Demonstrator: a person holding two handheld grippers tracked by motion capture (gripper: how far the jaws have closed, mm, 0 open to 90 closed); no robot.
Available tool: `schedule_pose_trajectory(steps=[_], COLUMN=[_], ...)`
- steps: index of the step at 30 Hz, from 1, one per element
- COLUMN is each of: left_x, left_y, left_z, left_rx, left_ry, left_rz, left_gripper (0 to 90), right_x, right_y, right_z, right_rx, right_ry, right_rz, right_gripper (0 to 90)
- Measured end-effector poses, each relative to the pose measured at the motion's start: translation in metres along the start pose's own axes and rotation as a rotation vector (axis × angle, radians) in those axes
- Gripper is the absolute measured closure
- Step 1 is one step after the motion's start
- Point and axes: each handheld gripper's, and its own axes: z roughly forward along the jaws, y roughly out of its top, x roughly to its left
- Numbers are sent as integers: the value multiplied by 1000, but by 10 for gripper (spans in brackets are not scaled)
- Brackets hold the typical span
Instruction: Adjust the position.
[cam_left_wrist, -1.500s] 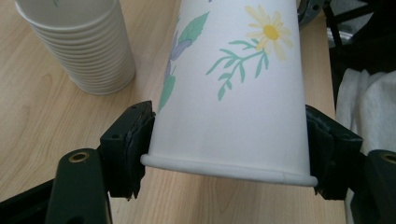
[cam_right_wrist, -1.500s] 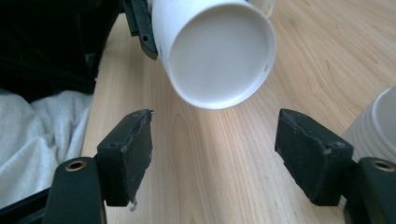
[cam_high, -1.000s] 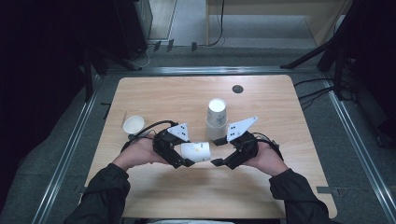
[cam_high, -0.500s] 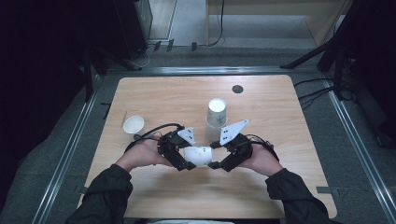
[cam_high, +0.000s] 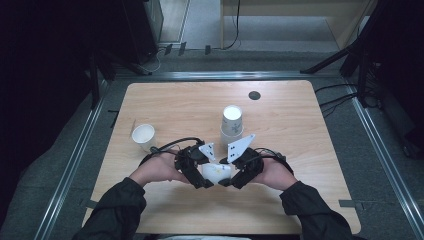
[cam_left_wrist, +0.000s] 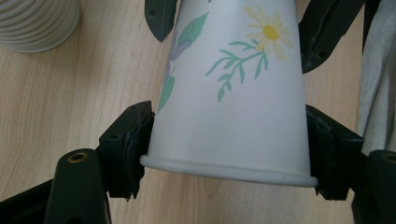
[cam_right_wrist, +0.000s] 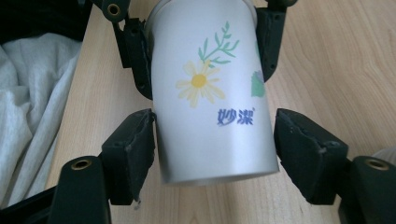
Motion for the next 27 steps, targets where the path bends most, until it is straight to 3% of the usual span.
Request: schedule_pose_trajectory(steps=[6, 10, 15, 27], left_x=[0, -1, 2, 6], left_y=[0, -2, -3, -10], left_z=[0, -2, -8, -27], left_rx=[-2, -28, -62, -176], left_ry=[-3, 22, 46, 43], left_rz=[9, 24, 2, -31], left_gripper=[259, 227, 128, 96], right_x=[2, 2, 0, -6], right_y=[1, 2, 1, -4], right_z=[1, -2, -8, -32], right_rx=[10, 2, -14, -94], right_ry=[1, 1, -17, -47], right_rz=[-19, -27, -21, 21], right_gripper=[349, 352, 351, 351])
